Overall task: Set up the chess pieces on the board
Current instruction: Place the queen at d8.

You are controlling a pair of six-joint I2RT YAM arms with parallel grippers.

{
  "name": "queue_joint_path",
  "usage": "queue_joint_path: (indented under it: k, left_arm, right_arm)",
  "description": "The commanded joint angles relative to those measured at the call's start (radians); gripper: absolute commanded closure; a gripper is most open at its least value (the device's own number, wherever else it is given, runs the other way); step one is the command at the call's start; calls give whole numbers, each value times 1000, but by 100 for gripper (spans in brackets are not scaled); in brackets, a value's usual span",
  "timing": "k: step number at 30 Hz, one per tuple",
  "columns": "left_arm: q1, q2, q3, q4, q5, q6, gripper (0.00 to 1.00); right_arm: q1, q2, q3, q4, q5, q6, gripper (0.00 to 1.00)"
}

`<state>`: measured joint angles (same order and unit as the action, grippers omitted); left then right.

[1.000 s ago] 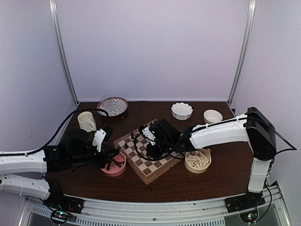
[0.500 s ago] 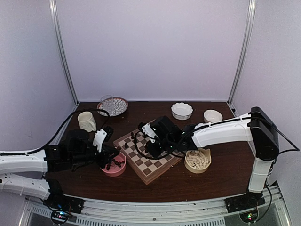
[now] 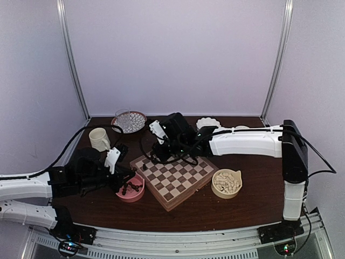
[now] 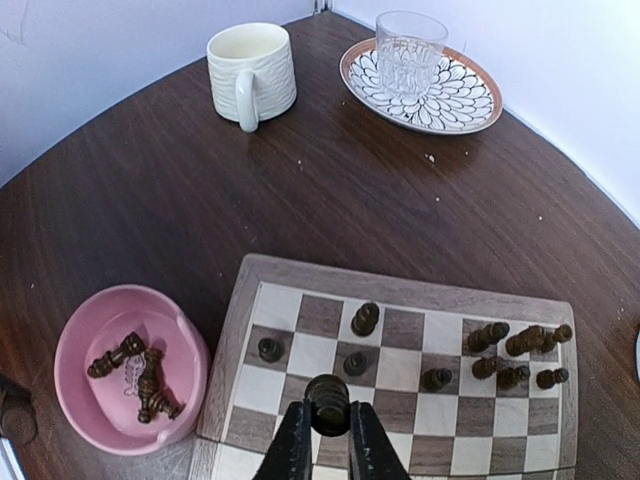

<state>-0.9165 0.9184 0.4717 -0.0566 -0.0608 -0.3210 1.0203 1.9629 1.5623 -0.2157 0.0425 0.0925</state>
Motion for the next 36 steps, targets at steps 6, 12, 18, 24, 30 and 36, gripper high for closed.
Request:
queue_joint_path:
  k: [6,12,18,24,30,36]
  left_arm:
    - [-1,-18,16,17,-17,11,99]
    - [-2,-12,16,17,-21,13,99]
    - [-2,-6,19,15,-22,13,99]
    - [-2,-3,18,17,-27,14,99]
    - [-2,3,19,18,-27,14,99]
    - [-2,4,21,17,-22,13,99]
  right_arm:
    - [-33,171,215,-97,54,9,89]
    - [-59,203,219,-69,35,7,89]
    - [-85,232,215,-46,4,12,89]
    - [-96,257,223,-29,-37,4,89]
    - [-98,290,252,-33,-40,-5,89]
    - [-98,338,294,-54,-39,-16,89]
